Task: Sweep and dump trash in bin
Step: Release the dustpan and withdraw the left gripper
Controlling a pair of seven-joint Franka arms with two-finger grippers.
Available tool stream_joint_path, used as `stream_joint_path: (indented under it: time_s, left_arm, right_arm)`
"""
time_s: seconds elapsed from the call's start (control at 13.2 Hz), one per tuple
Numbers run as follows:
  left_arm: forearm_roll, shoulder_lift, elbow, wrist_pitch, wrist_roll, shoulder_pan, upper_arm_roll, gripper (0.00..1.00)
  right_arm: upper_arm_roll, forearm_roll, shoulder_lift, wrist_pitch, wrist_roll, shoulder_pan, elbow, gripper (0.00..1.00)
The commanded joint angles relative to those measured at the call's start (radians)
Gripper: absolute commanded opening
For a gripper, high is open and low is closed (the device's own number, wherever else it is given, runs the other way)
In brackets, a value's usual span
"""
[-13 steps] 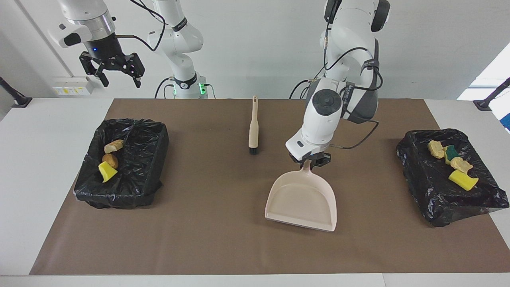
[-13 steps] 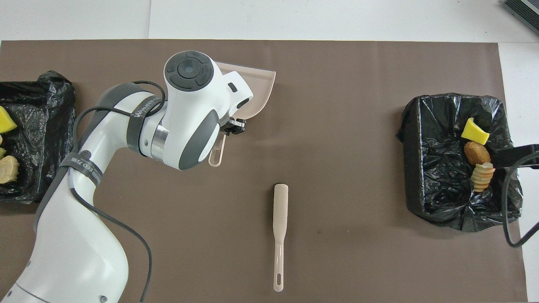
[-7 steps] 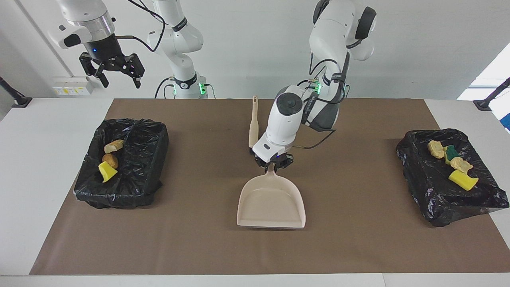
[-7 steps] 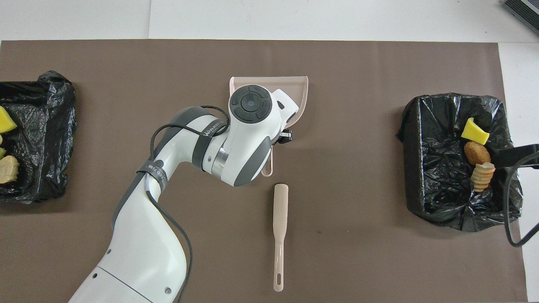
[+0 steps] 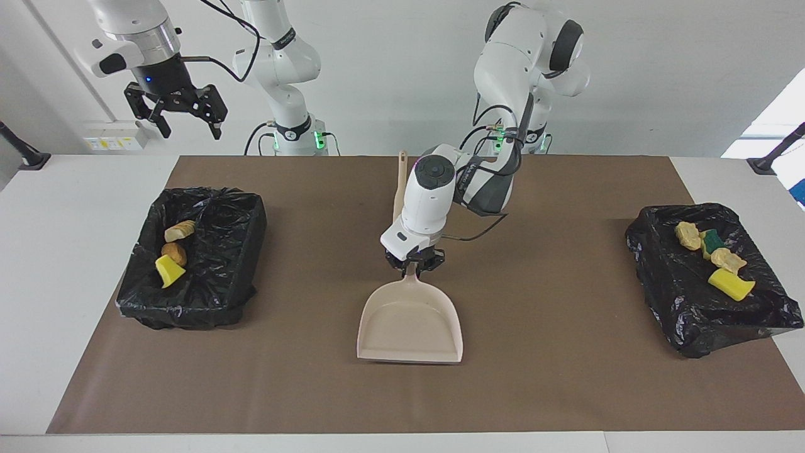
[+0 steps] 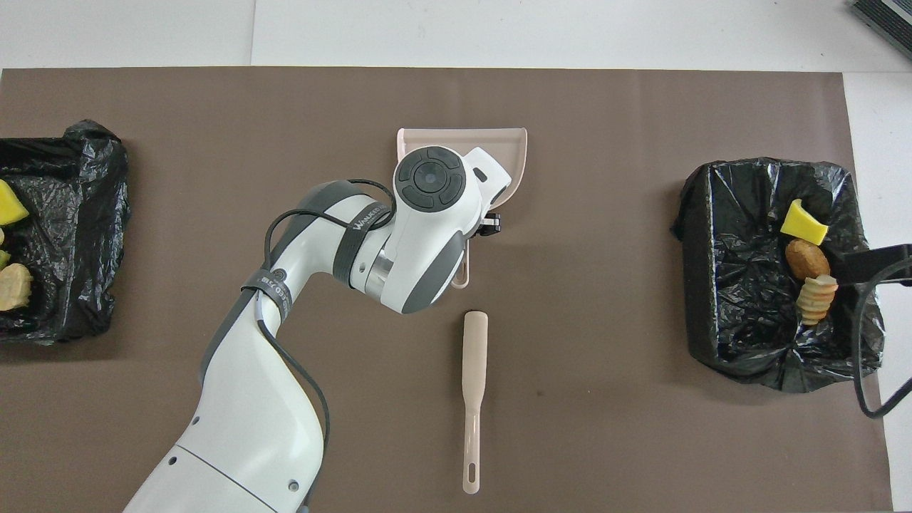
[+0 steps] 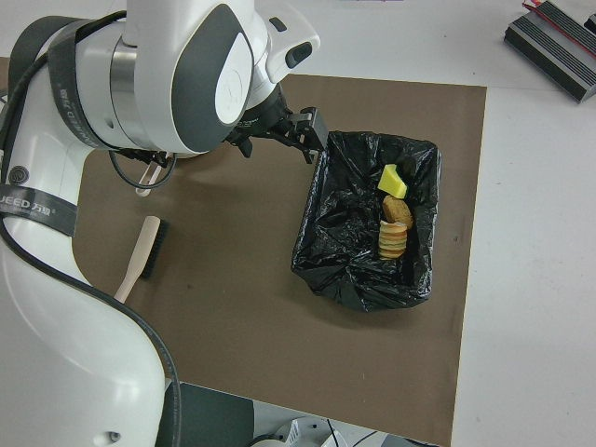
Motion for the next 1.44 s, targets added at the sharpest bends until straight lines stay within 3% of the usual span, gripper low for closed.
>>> stream_joint_path:
  time_s: [0.0,0.08,0.38,0.6,0.98,1.36]
  left_arm:
    - [-0.023,-0.014,0.007,0.011,0.014,-0.007,0.009,1.0]
    - [-0.023,-0.063,-0.029,-0.01,0.014,-0.005,0.011,1.0]
    - [-0.015,-0.351,-0.338,-0.036,0.116,0.082,0.02,1.0]
    - [-0.012,-0.509,-0.45,-0.125,0.306,0.217,0.02,1.0]
    - [0.046,-0.638,-0.384,-0.307,0.592,0.468,0.023,1.0]
    - [0.063,-0.614,-0.078,-0.614,0.756,0.617,0.029,1.0]
  right_arm:
    - [0.006,0.02,-0.01,-0.016,-0.023,-0.013,-0.01,1.0]
    - [0.006,0.019,-0.011,-0.015,-0.022,-0.013,-0.009,1.0]
    - [0.006,0.02,-0.011,-0.016,-0.023,-0.013,-0.01,1.0]
    - [0.006,0.019,-0.011,-0.018,-0.023,-0.013,-0.01,1.0]
    - [0.006,0.019,-0.014,-0.019,-0.023,-0.013,-0.015,1.0]
    - [0.006,0.019,-0.019,-0.02,-0.023,-0.013,-0.023,1.0]
